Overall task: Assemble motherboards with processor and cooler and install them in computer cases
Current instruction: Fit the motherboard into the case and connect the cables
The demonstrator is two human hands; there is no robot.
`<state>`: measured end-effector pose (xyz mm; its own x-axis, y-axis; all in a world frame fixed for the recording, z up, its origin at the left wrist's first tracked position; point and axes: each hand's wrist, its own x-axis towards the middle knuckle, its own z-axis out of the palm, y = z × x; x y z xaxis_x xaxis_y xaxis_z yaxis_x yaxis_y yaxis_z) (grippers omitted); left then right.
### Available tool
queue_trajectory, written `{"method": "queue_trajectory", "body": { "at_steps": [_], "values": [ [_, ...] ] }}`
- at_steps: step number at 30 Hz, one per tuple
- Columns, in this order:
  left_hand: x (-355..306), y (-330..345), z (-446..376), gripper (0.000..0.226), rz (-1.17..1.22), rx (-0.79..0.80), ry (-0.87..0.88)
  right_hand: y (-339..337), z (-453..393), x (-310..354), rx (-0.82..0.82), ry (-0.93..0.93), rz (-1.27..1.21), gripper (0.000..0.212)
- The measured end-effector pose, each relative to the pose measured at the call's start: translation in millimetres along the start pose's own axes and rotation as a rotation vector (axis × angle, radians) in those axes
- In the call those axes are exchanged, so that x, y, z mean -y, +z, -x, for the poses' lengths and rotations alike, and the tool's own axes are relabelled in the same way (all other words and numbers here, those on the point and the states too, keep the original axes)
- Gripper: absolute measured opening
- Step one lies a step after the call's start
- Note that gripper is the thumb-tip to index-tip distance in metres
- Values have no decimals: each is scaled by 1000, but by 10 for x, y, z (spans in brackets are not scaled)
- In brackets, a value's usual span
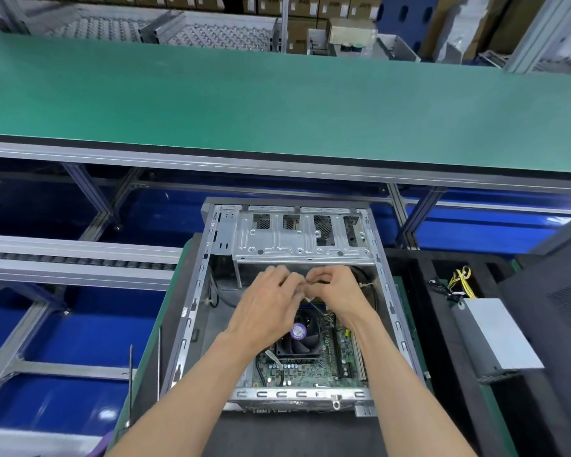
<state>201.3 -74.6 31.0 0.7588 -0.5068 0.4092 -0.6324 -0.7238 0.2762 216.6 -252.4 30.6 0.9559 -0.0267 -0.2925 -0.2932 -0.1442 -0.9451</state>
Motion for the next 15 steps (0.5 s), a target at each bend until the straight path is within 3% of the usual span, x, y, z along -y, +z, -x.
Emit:
{"method": "queue_trajectory", "body": {
  "at_steps": [4, 8, 11, 15],
  "values": [
    [98, 45, -27, 36, 314, 170, -165, 19, -2, 6, 50, 23, -93, 28],
    [176, 52, 4, 18, 535, -2, -393, 20, 12, 29, 112, 130, -288, 24],
    [286, 25, 55, 13, 467, -100, -573, -11, 5, 31, 128, 136, -334, 15],
    [323, 40, 83, 14, 350, 14, -662, 22, -15, 1, 26, 54, -369, 14]
  ]
}}
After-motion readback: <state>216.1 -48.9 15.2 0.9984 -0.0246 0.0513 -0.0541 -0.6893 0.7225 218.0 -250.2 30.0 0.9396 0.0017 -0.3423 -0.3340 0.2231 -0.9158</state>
